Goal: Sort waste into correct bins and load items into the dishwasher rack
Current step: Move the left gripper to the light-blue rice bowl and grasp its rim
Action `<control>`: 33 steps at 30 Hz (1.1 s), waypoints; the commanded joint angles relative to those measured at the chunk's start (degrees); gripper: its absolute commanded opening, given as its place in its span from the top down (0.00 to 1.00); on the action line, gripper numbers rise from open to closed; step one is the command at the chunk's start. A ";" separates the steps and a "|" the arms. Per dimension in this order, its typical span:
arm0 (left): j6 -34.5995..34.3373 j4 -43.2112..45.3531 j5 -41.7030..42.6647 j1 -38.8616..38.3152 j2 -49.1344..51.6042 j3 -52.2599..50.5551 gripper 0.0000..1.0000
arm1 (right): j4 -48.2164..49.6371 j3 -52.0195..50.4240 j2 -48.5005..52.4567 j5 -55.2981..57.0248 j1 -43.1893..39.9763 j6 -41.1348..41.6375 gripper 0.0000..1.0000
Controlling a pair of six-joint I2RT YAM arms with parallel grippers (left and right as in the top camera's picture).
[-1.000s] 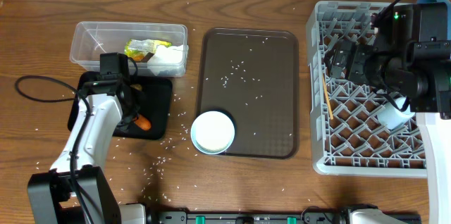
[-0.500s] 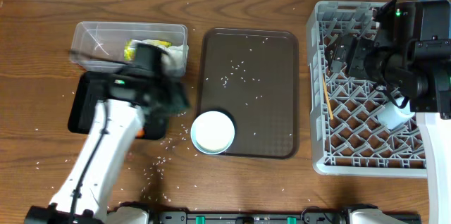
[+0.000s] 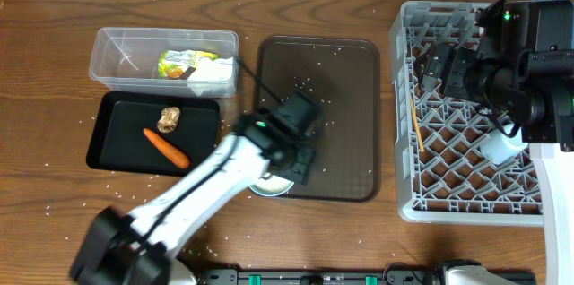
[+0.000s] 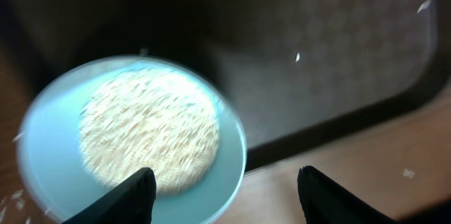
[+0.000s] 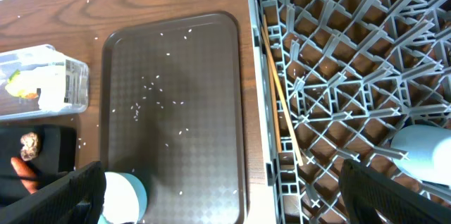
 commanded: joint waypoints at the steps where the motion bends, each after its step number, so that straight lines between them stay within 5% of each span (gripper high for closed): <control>1: 0.96 1.77 -4.15 -1.66 4.98 -0.37 0.36 | -0.04 0.00 0.09 0.61 0.15 -0.26 0.01; 5: 0.96 4.22 -4.15 -1.84 9.44 -0.37 0.40 | -0.57 0.00 0.09 0.61 0.15 -0.24 0.01; 9: 0.96 5.25 -3.82 -1.86 10.88 -0.37 0.60 | -0.76 0.00 0.09 0.63 0.15 -0.26 0.01; 20: 2.73 9.44 -3.19 -1.86 10.97 -0.37 0.94 | -0.39 0.00 0.09 0.63 0.15 -0.26 0.01; 27: 3.21 14.69 -4.09 -1.57 12.11 -0.37 0.94 | -0.33 0.00 0.09 0.63 0.15 -0.26 0.01; 33: 11.34 15.28 -4.37 -1.70 12.28 -0.37 0.92 | -0.31 0.00 0.07 0.63 0.15 -0.26 0.01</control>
